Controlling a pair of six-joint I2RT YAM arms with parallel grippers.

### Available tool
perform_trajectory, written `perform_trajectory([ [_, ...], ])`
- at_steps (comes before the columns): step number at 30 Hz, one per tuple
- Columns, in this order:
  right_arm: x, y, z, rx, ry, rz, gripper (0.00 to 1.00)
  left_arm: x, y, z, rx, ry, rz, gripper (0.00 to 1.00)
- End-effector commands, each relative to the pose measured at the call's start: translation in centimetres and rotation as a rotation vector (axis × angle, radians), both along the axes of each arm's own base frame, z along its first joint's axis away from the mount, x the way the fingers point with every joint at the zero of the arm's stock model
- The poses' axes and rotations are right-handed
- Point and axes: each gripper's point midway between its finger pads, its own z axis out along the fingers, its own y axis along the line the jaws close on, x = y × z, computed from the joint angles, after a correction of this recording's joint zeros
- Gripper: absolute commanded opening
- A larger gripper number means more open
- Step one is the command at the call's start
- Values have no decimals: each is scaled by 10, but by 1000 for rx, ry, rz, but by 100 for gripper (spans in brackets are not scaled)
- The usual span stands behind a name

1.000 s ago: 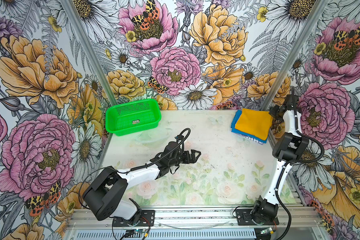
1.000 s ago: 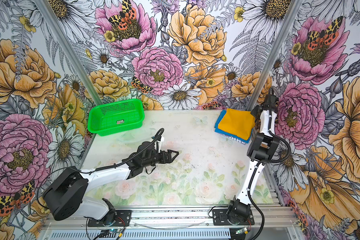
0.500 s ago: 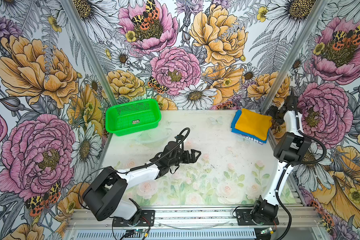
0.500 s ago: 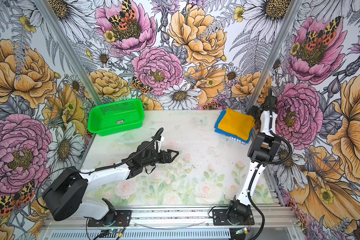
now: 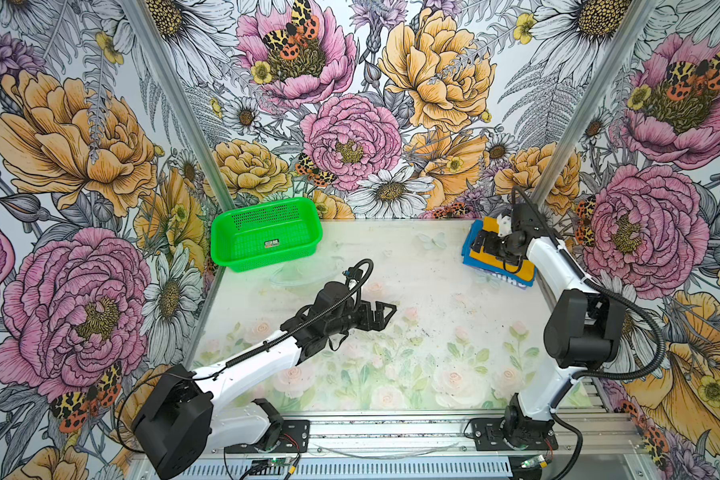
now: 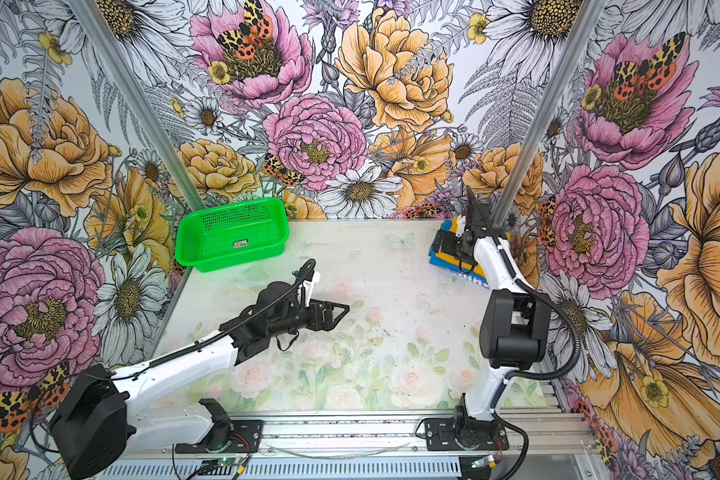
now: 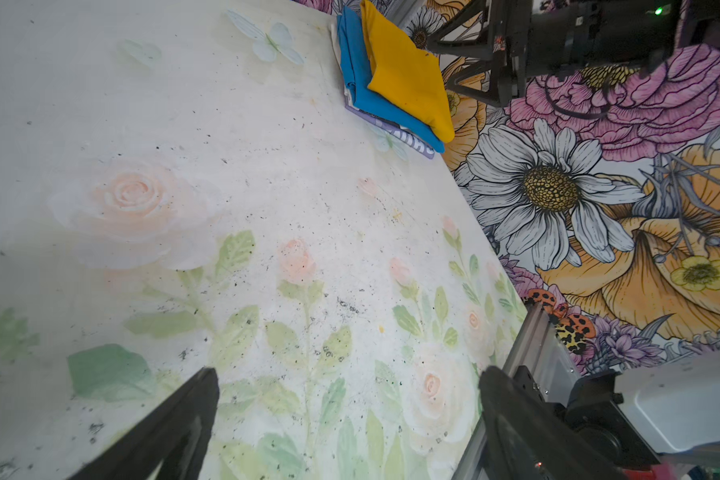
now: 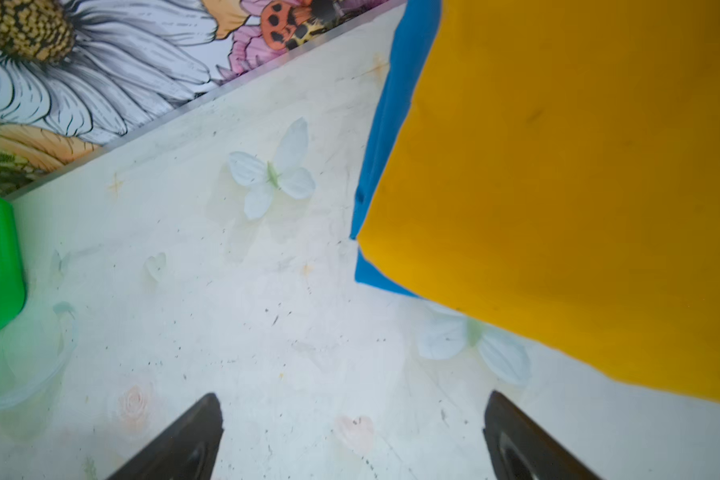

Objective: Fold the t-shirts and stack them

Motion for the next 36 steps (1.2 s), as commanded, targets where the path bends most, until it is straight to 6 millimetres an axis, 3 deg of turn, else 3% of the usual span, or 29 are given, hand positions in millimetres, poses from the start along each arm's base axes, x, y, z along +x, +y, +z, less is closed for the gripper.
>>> perform_trajectory([
  [1,-15,3,25,-128,-133,-1,99,1,29,10,162,-75,74,99],
  [6,-53,23,19,-237,-221,8,99,8,82,14,324,-178,256,99],
  [13,-84,40,-3,-411,-306,93,99,11,158,33,460,-353,519,99],
  [18,-89,34,-10,-442,-350,66,99,19,227,33,531,-405,781,99],
  [22,-81,34,-18,-475,-504,66,100,22,269,7,600,-437,946,99],
  [24,-80,22,-21,-517,-574,-7,99,23,284,-1,648,-459,988,99],
  [28,-79,16,-23,-484,-693,-48,100,26,300,2,597,-505,1064,99],
  [33,-63,10,-39,-500,-604,-31,99,48,308,-3,520,-544,1039,99],
  [36,-61,3,-33,-565,-663,-35,99,63,309,-13,564,-539,1011,99],
])
